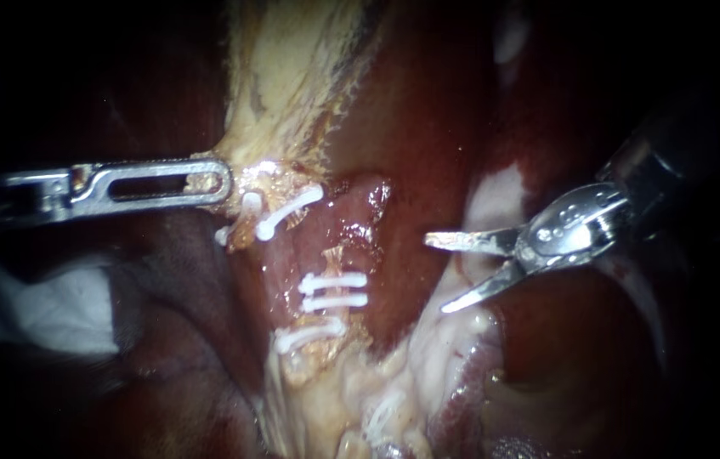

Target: Go back from the cut right tube

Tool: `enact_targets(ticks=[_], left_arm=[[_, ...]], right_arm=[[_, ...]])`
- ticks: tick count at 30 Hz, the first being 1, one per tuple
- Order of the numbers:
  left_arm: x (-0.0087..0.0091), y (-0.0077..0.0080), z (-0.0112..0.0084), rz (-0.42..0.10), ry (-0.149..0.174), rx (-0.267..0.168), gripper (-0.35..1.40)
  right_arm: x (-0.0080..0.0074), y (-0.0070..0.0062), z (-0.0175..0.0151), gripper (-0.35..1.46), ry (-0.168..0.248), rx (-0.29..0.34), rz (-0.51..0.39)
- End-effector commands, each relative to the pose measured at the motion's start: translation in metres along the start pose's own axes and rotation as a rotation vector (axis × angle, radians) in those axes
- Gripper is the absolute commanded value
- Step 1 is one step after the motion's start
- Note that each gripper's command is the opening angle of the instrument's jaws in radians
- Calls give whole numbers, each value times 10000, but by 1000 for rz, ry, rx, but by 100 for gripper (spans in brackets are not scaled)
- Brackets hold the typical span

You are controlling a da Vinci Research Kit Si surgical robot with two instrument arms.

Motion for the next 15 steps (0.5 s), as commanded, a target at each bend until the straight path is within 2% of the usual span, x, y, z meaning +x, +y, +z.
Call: enact_targets(ticks=[1, 8, 15], left_arm=[[0, 1, 0, 0, 0, -1, -35], [6, 9, 12, 5, -8, -3, -35], [17, 19, 48, 14, -3, -15, -35]], right_arm=[[0, 0, -1, 143, 2, 1, 3], [3, -1, -4, 143, 5, 1, 4], [4, -3, -10, 143, 7, -1, 5]])
